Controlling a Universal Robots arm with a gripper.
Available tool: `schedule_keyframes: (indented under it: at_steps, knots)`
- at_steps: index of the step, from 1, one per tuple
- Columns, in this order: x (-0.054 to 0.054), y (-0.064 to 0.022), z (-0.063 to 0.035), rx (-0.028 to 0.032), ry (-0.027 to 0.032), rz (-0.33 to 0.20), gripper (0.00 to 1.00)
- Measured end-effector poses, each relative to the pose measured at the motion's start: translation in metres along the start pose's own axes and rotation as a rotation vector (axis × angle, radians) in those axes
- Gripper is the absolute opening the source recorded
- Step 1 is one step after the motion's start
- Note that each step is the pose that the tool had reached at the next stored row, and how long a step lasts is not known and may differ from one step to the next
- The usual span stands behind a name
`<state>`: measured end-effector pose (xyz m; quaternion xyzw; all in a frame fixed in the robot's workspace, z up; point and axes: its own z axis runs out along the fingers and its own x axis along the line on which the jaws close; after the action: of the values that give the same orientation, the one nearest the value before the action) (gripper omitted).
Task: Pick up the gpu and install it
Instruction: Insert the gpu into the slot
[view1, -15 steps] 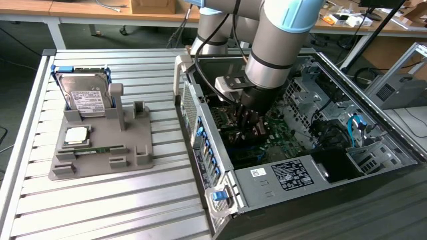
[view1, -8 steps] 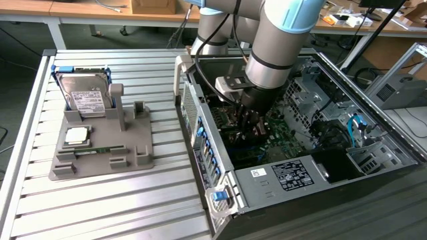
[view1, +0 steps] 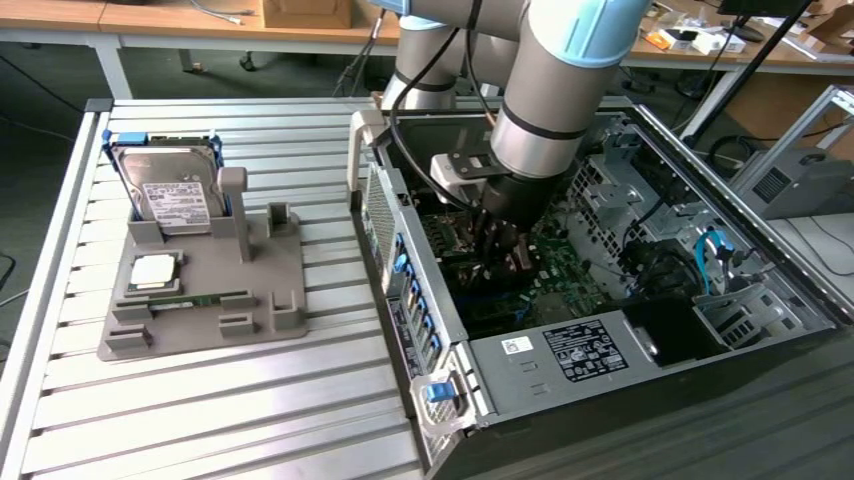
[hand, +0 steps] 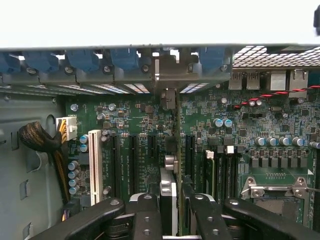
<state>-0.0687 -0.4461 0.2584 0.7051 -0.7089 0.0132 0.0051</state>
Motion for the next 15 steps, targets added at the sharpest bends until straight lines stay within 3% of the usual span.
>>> schedule_keyframes:
  at_steps: [15]
  knots:
    - [-0.0001,0.0000,0.0037,-0.0001,0.0002,0.000,0.27]
